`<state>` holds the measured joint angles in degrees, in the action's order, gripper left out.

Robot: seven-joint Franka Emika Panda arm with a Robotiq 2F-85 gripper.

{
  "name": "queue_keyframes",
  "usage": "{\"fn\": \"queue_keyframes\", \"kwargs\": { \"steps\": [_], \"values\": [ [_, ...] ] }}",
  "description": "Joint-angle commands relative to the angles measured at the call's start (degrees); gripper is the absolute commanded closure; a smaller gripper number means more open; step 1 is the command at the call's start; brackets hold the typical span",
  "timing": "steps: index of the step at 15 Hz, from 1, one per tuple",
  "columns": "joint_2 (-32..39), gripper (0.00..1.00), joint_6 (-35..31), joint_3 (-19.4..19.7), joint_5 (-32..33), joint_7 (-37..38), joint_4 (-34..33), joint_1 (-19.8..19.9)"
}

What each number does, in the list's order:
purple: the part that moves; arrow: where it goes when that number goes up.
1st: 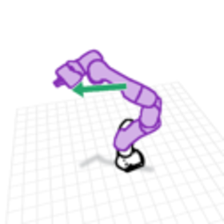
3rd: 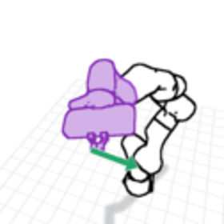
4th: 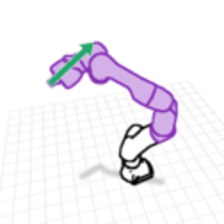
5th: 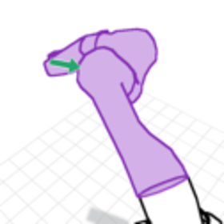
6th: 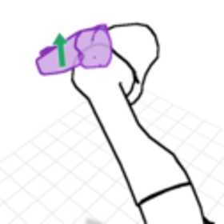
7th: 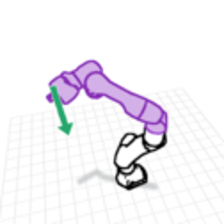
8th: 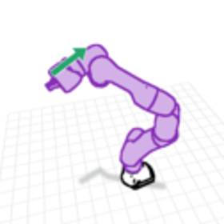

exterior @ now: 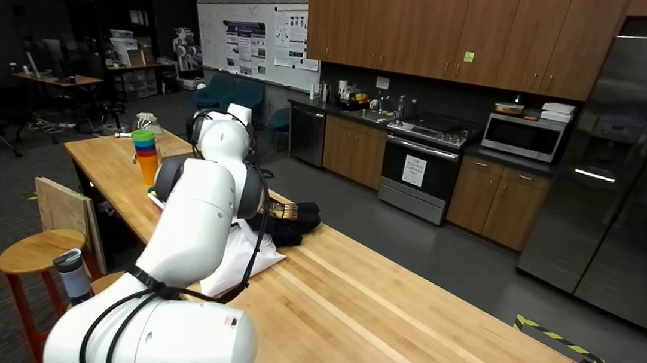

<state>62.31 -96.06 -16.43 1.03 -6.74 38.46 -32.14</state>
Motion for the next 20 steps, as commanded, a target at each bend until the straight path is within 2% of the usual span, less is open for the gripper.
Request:
{"fn": "queue_keyframes", "kwargs": {
  "steps": [1, 5, 9, 10, 16, 17, 18, 19, 20],
  "values": [
    [-0.1, 0.98, 11.5, 2.8, -0.4, 2.9, -5.8, -1.7],
    [-2.1, 0.98, 24.8, 7.1, 2.5, 8.2, -13.1, -5.2],
    [-5.1, 0.98, 31.5, 11.7, 4.8, 16.6, -21.4, -8.8],
    [-8.9, 0.98, 31.1, 12.7, 5.1, 19.6, -18.0, -9.6],
    [-18.8, 0.98, 33.4, 17.4, 7.2, 34.2, -19.3, -13.4],
    [-20.1, 0.98, 33.3, 18.5, 8.5, 35.6, -19.2, -14.2],
    [-17.6, 0.98, 31.6, 16.7, 6.6, 32.6, -18.5, -13.1],
    [-18.6, 0.91, 31.7, 16.9, 6.8, 32.9, -18.2, -13.3],
    [-19.0, 0.91, 31.7, 16.8, 6.8, 32.9, -17.8, -13.4]
  ]
}}
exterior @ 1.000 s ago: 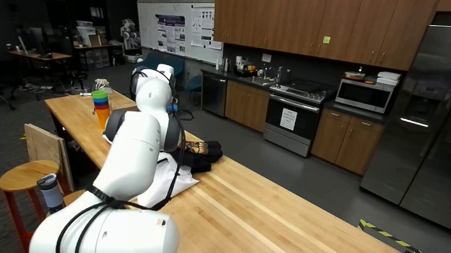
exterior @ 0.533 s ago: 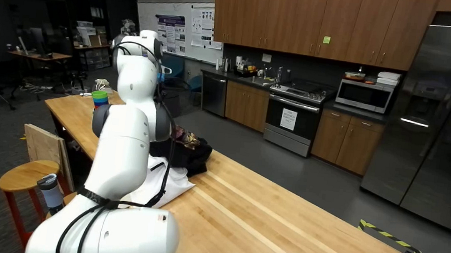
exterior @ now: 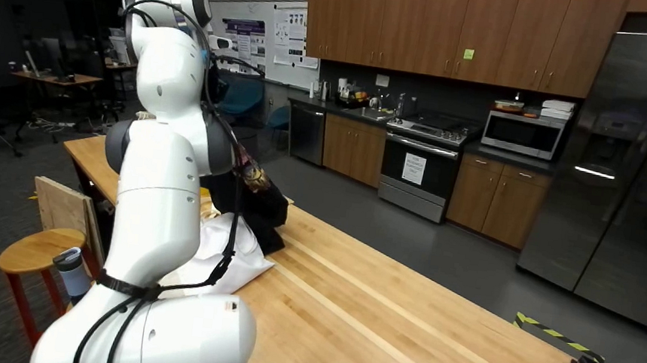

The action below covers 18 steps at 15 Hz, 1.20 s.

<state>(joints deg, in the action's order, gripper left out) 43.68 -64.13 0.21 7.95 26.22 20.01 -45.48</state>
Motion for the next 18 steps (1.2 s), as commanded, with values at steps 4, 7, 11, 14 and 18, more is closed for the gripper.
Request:
{"fn": "queue_keyframes", "kwargs": {
  "steps": [4, 7, 11, 14, 18],
  "values": [
    [1.2, 0.91, -0.8, 0.2, -0.2, 0.0, 1.3, 0.0],
    [1.5, 0.98, -0.9, 0.2, -0.2, 0.0, 1.1, 0.0],
    [-3.6, 0.98, 1.5, 4.4, 4.4, 4.1, 0.4, 0.7],
    [-6.6, 0.98, 3.3, 6.3, 6.3, 9.5, 0.0, 1.1],
    [-11.4, 0.98, 8.4, 7.8, 8.4, 17.6, 0.0, 1.8]
  ]
}}
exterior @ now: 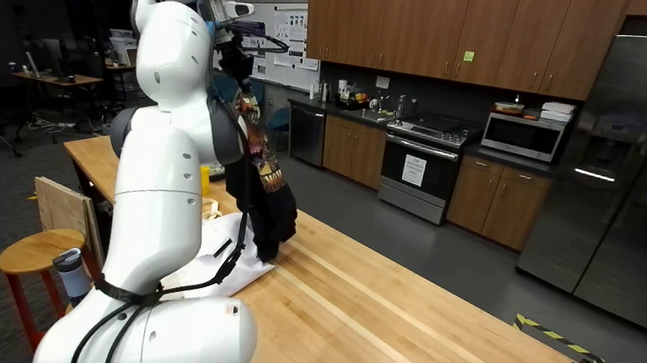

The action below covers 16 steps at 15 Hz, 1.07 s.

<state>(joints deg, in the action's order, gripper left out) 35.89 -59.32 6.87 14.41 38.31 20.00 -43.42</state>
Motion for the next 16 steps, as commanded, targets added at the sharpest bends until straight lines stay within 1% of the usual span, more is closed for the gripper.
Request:
{"fn": "queue_keyframes", "kwargs": {
  "steps": [1, 2, 3, 6, 11, 12, 13, 14, 16],
  "values": [
    [-4.6, 0.98, 4.9, 1.2, 2.2, 8.1, 0.0, -0.2],
    [-5.5, 0.98, 6.4, 1.4, 2.9, 10.6, 0.0, -0.5],
    [-3.4, 0.91, 4.1, 0.0, 2.3, 6.5, 0.0, 0.3],
    [-5.0, 0.91, 5.8, 0.0, 2.6, 9.6, 0.0, 0.3],
    [-4.8, 0.91, 5.9, -0.1, 2.7, 10.3, 0.4, 0.3],
    [-4.8, 0.98, 5.9, -0.1, 2.7, 10.4, 0.4, 0.3],
    [-4.6, 0.98, 5.9, 0.9, 3.9, 11.0, 0.5, 0.8],
    [-5.1, 0.98, 6.1, 2.0, 5.1, 13.6, 0.7, 1.7],
    [-8.0, 0.98, 7.4, 2.4, 6.0, 16.5, 0.9, 3.3]
  ]
}}
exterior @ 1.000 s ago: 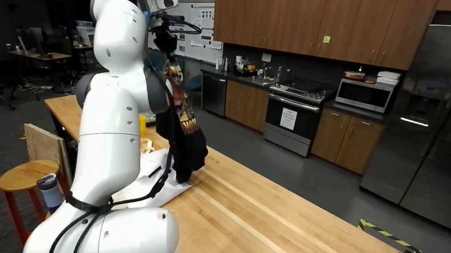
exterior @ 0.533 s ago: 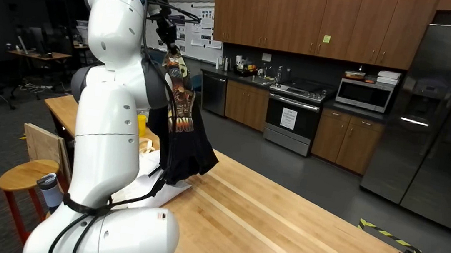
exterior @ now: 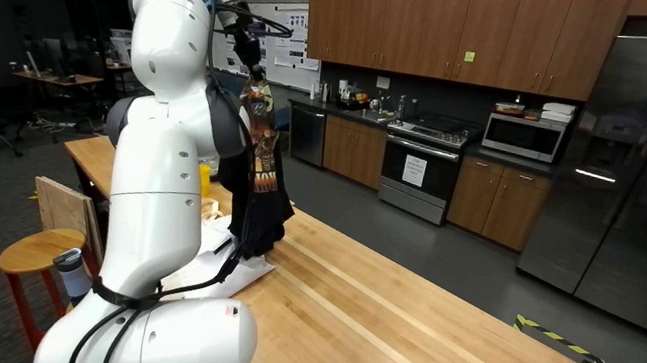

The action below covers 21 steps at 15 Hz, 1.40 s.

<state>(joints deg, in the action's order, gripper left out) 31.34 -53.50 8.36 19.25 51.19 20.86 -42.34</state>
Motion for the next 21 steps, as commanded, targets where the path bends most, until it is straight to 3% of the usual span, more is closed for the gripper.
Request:
{"fn": "queue_keyframes", "kwargs": {
  "steps": [1, 9, 10, 13, 16, 17, 19, 21],
  "values": [
    [-4.9, 0.98, 3.1, 1.2, 1.8, 5.0, -0.2, 2.8],
    [-14.4, 0.98, 13.1, 0.1, 0.7, 18.5, -0.8, 12.6],
    [-11.9, 0.91, 12.0, -0.8, 2.9, 14.9, -0.8, 11.2],
    [-14.0, 0.91, 12.9, -1.4, 2.7, 16.4, -0.7, 13.5],
    [-14.1, 0.91, 13.0, -1.7, 2.7, 17.1, -0.5, 13.5],
    [-13.8, 0.98, 13.1, -1.4, 2.1, 17.3, -0.4, 14.7],
    [-14.4, 0.98, 12.0, -0.8, 1.6, 17.1, -0.2, 19.0],
    [-16.0, 0.98, 14.3, -0.6, -3.7, 19.2, -0.1, 27.2]
  ]
}}
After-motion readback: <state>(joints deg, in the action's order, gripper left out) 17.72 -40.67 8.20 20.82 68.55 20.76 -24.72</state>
